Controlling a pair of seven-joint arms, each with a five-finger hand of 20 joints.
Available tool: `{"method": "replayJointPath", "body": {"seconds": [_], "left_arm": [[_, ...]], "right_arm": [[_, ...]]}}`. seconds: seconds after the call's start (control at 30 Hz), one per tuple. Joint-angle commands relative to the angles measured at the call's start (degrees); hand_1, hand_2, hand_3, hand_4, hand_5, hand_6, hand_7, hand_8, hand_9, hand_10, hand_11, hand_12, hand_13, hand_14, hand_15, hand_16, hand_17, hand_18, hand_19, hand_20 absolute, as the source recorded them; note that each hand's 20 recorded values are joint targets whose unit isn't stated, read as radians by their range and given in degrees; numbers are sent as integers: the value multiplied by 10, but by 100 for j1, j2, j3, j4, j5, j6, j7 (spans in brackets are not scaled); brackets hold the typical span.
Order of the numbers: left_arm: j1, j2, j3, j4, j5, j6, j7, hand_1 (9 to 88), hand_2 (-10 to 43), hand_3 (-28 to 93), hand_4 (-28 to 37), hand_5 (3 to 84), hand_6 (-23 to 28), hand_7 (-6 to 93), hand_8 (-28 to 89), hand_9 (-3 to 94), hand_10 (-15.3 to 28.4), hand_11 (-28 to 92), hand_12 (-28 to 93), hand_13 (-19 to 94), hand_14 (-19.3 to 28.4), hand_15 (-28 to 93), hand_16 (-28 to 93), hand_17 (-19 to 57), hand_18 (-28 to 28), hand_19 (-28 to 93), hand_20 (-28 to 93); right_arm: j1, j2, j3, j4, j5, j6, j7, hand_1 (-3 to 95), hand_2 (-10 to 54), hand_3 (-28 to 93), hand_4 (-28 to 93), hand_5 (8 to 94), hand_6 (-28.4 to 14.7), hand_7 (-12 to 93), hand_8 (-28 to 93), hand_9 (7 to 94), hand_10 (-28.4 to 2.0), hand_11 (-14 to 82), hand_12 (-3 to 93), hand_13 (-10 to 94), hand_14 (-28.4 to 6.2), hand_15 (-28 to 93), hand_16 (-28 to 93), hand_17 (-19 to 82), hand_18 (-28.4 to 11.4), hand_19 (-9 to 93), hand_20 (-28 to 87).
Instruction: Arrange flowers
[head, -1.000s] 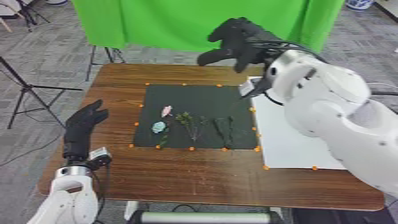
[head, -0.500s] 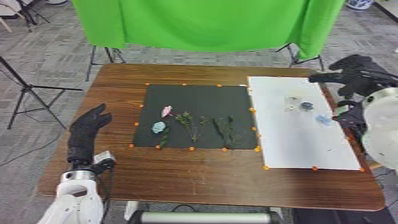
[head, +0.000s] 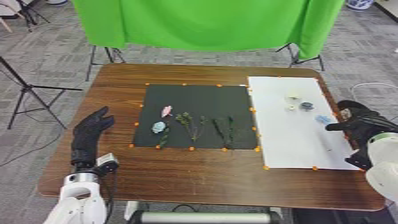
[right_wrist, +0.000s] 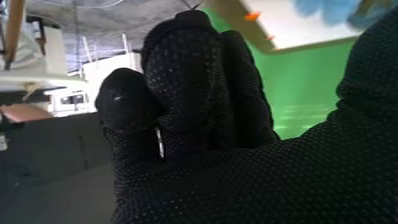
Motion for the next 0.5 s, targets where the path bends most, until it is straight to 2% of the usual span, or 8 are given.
{"method": "replayJointPath", "body": {"seconds": [0.03,0.27,0.43,0.5], "left_arm": [[72,-77,85,19,30,-56,-67,240,-95,692,-283,486,3,164,-96,516,132,211,96,398,166,220,-30,45,118,68,146],[115,-90,66,8,31,-56,-91,240,-95,694,-283,487,3,165,-97,516,132,211,96,398,166,220,-29,44,118,68,146],[130,-97,61,-5,17,-37,-84,241,-95,693,-283,487,3,165,-97,516,132,211,96,397,167,220,-29,44,118,68,146],[92,-94,65,15,25,-60,-91,242,-95,693,-283,487,3,165,-97,516,133,211,96,397,167,220,-29,44,118,68,146]], "right_arm": [[449,-31,-192,1,-127,173,-16,245,-95,631,-167,543,-13,116,-74,686,-144,127,175,853,-68,598,265,568,-171,932,498],[718,-62,-560,192,-185,215,-52,253,-95,637,-169,544,-14,118,-74,686,-141,129,175,854,-67,598,267,569,-170,932,499],[1244,-82,-1166,585,-248,299,-54,271,-95,648,-167,551,-13,126,-76,694,-138,136,176,857,-65,597,266,571,-169,932,498],[1396,-96,-1340,705,-269,388,-40,272,-95,654,-167,553,-12,129,-77,696,-138,138,176,858,-64,597,266,573,-168,932,499]]}}
